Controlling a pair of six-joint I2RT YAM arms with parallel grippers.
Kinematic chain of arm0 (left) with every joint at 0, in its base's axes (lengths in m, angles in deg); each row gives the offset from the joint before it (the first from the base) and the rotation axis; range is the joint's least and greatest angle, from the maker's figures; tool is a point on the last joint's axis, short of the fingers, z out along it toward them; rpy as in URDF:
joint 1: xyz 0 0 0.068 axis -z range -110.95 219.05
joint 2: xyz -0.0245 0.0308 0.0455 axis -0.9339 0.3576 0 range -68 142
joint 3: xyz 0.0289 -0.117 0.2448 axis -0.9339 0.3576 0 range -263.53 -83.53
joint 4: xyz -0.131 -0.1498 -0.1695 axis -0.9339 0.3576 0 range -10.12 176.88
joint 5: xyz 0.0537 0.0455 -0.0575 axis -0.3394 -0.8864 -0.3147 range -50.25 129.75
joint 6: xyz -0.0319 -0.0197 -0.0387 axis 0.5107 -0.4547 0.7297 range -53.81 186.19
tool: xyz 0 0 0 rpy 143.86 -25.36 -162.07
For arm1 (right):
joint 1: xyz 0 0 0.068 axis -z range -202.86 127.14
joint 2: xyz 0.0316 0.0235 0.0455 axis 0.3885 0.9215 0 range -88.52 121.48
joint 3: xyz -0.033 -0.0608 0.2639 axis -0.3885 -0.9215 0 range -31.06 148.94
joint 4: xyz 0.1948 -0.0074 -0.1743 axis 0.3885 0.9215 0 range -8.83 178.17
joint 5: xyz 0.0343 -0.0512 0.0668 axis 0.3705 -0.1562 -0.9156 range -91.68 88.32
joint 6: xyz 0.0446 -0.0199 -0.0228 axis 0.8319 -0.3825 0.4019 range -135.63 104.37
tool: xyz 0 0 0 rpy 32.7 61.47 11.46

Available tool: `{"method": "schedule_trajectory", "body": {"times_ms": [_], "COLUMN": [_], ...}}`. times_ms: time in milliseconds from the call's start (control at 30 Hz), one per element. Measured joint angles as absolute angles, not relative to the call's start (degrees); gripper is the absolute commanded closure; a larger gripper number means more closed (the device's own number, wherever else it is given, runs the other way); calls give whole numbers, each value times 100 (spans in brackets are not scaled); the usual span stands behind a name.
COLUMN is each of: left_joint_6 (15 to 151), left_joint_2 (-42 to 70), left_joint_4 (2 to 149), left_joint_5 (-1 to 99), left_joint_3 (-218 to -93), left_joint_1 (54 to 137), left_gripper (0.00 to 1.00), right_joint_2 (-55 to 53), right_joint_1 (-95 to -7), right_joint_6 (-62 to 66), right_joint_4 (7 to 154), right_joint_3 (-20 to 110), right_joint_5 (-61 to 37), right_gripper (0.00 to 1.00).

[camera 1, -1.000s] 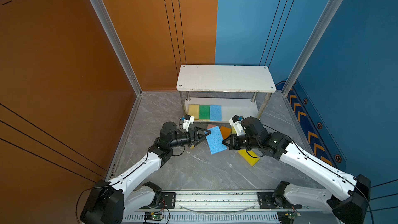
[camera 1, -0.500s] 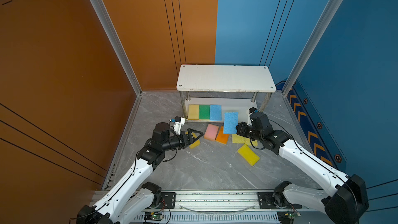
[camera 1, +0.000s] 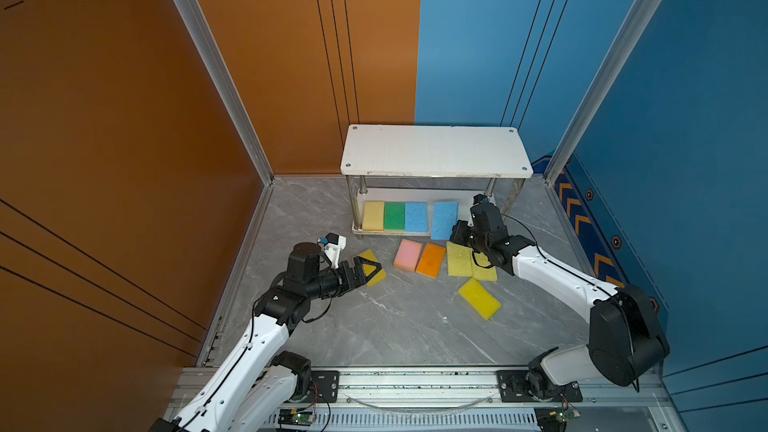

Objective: Place and organize the cleaning sponges onto the shelf
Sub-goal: 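Carry the small blue sponge to the shelf with the right gripper while the left releases, then lower the small blue sponge beside the blue sponge and open the right gripper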

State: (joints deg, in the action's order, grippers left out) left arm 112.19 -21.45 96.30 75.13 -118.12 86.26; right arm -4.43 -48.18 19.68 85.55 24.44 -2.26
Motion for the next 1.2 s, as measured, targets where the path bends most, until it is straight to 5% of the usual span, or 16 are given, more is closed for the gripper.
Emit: {"method": "schedule_trajectory", "body": {"times_ms": [1200], "left_joint_6": [11208], "left_joint_2": [-2187], "left_joint_4": [9735], "left_joint_5": [7900], "left_joint_3": [-11567], "left_joint_1": [8355], "left_gripper": [2], "right_joint_2": [1129], "right_joint_1": [-4191], "right_joint_6": [1717], "right_joint_4": [7860], "right_joint_3": [3214], "right_joint_5": [-1192], "right_gripper": [100]}}
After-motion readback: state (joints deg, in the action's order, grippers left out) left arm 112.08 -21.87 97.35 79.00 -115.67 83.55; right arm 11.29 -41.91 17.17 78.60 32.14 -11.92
